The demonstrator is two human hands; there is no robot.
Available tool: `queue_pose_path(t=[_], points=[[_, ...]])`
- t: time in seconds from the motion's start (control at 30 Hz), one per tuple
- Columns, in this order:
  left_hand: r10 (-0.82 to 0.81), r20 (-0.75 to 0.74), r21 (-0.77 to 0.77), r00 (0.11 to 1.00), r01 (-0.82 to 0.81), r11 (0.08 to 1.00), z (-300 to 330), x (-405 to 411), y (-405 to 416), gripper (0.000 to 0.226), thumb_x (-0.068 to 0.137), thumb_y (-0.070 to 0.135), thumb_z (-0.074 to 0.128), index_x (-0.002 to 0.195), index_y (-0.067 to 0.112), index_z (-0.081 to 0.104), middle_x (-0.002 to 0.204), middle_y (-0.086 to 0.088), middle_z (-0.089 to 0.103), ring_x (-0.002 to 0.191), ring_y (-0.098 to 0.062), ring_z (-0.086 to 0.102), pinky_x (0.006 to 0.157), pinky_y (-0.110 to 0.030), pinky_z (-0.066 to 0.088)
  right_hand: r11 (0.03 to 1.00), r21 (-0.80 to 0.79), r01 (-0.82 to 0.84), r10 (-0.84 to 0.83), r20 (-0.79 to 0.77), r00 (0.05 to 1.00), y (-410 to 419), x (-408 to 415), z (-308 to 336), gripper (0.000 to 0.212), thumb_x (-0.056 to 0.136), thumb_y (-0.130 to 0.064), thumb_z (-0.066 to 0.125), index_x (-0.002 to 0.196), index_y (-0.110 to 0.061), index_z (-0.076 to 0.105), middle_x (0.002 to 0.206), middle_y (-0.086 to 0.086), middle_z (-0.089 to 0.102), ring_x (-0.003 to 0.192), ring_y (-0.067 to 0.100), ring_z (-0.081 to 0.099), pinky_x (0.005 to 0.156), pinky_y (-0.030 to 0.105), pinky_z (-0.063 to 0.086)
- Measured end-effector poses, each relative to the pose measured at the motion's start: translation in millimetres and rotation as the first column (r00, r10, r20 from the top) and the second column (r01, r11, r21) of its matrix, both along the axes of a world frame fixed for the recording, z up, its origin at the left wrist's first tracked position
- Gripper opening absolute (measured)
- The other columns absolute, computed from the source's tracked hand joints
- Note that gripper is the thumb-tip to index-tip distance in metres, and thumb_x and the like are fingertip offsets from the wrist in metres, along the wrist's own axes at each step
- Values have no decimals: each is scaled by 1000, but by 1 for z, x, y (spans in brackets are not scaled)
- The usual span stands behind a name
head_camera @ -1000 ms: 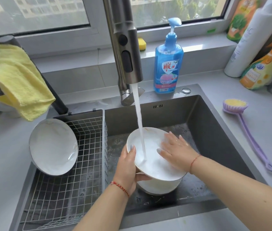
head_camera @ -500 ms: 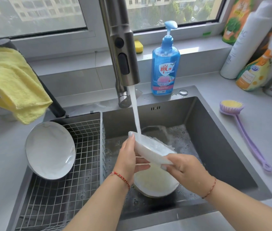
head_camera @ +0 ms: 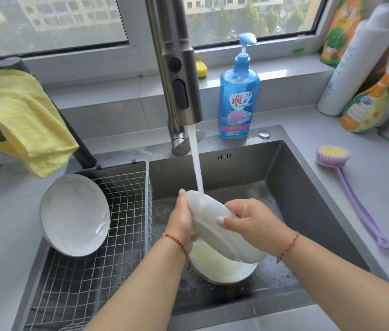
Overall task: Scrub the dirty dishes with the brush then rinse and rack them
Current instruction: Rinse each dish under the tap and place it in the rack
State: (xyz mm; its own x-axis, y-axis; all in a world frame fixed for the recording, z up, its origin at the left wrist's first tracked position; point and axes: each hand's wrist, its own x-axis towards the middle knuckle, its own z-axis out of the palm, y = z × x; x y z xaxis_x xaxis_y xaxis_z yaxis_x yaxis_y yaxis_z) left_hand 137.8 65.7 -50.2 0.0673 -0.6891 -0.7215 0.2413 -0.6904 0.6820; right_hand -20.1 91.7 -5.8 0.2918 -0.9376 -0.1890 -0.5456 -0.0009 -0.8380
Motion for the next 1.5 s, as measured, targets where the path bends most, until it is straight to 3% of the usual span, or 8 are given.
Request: queue_pose_path(t=[0.2, 0.37, 0.5, 0.67, 1.0, 1.13, 1.3, 1.5], points=[[105, -171, 183, 980, -73, 980, -30, 22, 6, 72, 90, 75, 28, 117, 20, 66, 113, -11, 70, 101, -33, 61, 68, -41, 53, 980, 195, 46, -103, 296, 950, -16, 14, 8, 48, 70, -30, 68, 79, 15, 55, 72, 12, 52, 66, 21, 49, 65, 32, 40], [237, -292, 260, 927, -162, 952, -37, 23, 20, 48, 94, 62, 44, 106, 22, 69, 116, -11, 67, 116, -39, 56, 92, -60, 49, 931, 347, 115, -283, 484, 828, -33, 17, 7, 35, 70, -19, 69, 84, 12, 62, 80, 20, 58, 70, 30, 56, 67, 38, 49], [334, -304, 288, 892, -248, 925, -33, 22, 24, 32, 97, 47, 50, 95, 19, 66, 104, -12, 62, 96, -33, 57, 93, -52, 49, 852, 465, 241, -476, 494, 728, -44, 15, 1, 24, 87, -6, 61, 98, 15, 64, 85, 22, 66, 76, 34, 62, 81, 51, 52], [437, -295, 283, 849, -360, 889, -28, 25, 21, 37, 102, 41, 42, 112, 12, 63, 95, -8, 63, 78, -24, 57, 59, -34, 53, 716, 625, 311, -668, 486, 563, -50, 5, -8, 22, 91, -14, 58, 103, 2, 67, 100, 21, 69, 89, 35, 65, 88, 50, 52], [478, -400, 224, 782, -422, 878, -15, 28, 18, 35, 103, 30, 45, 119, 4, 62, 87, -10, 69, 67, -23, 66, 52, -32, 55, 559, 783, 274, -824, 488, 288, -47, -10, -27, 18, 94, -15, 54, 102, -3, 64, 92, 16, 73, 90, 34, 65, 75, 48, 51], [450, -417, 197, 790, -404, 893, -19, 28, 20, 28, 99, 21, 49, 112, 3, 66, 93, -12, 73, 99, -30, 65, 93, -48, 53, 549, 793, 262, -830, 482, 281, -44, -16, -33, 19, 94, -16, 53, 101, -4, 66, 92, 16, 73, 91, 34, 65, 76, 49, 51], [409, -362, 215, 838, -352, 911, -17, 26, 23, 28, 100, 19, 50, 115, 1, 64, 85, -11, 73, 76, -24, 65, 65, -38, 58, 575, 764, 294, -812, 490, 316, -41, -20, -29, 21, 94, -16, 53, 104, -1, 65, 93, 17, 72, 89, 34, 66, 76, 48, 52], [251, -102, 125, 963, -238, 963, -11, 26, 23, 44, 99, 21, 56, 141, 9, 46, 126, -19, 51, 102, -23, 55, 104, -50, 45, 832, 396, 388, -554, 552, 624, -27, -20, -10, 17, 87, -12, 63, 91, 3, 68, 86, 20, 66, 79, 33, 62, 77, 47, 51]])
